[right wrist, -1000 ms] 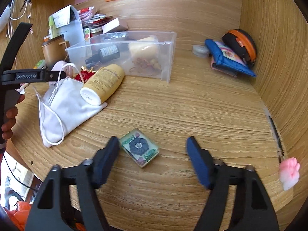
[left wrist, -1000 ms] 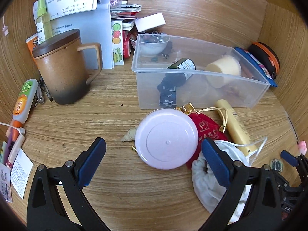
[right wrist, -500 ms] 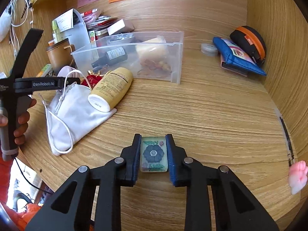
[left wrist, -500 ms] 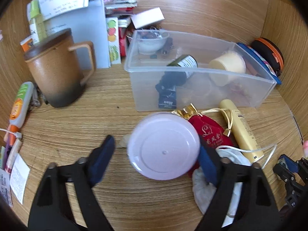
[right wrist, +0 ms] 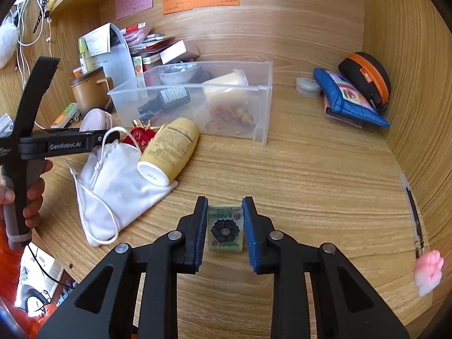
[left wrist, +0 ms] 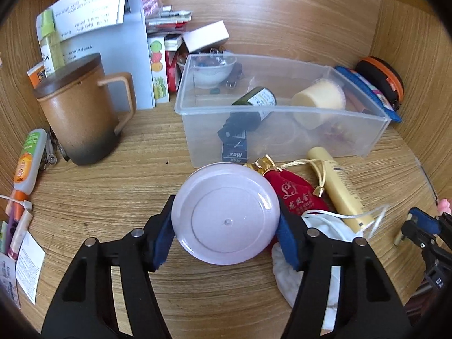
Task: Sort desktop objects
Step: 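Close the right tool on the green packet while the left tool grasps the pink round container, then carry the green packet with the right tool while the left tool carries the pink container to the bin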
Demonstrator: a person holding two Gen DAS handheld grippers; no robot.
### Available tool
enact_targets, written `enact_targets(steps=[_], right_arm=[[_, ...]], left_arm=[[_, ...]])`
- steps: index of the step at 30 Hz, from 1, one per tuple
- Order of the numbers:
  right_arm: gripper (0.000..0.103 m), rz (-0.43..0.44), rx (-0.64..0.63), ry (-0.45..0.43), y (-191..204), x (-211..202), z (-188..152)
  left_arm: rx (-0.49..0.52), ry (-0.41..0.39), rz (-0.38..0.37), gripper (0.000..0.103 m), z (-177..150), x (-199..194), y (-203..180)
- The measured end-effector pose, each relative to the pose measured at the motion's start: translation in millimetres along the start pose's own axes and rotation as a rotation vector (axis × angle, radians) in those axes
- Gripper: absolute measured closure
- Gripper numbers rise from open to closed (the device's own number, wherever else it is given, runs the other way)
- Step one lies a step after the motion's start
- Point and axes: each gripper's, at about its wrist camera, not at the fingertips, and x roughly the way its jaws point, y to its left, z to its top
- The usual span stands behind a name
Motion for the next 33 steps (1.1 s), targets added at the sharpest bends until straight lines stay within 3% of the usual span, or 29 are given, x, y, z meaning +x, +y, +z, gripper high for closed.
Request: enact_targets(steps=[10, 18, 33], right_arm=[[0.081, -0.008, -0.002, -0.019, 7.6, 0.2, 14.2], [0.081, -0.016, -0.056, -0.081, 16.2, -8.8, 48.1], [0.081, 0.039, -0.141, -0.166, 24.4, -3.4, 115.4]], left_arm=[[0.003, -0.08, -0.036, 0.04, 9.9, -36.1, 10.6], [0.005, -0.154, -0.027, 0.04, 23.2, -61.7, 23.4], [-0.002, -0.19, -0.034, 0.04, 54.3, -79.1, 44.3]])
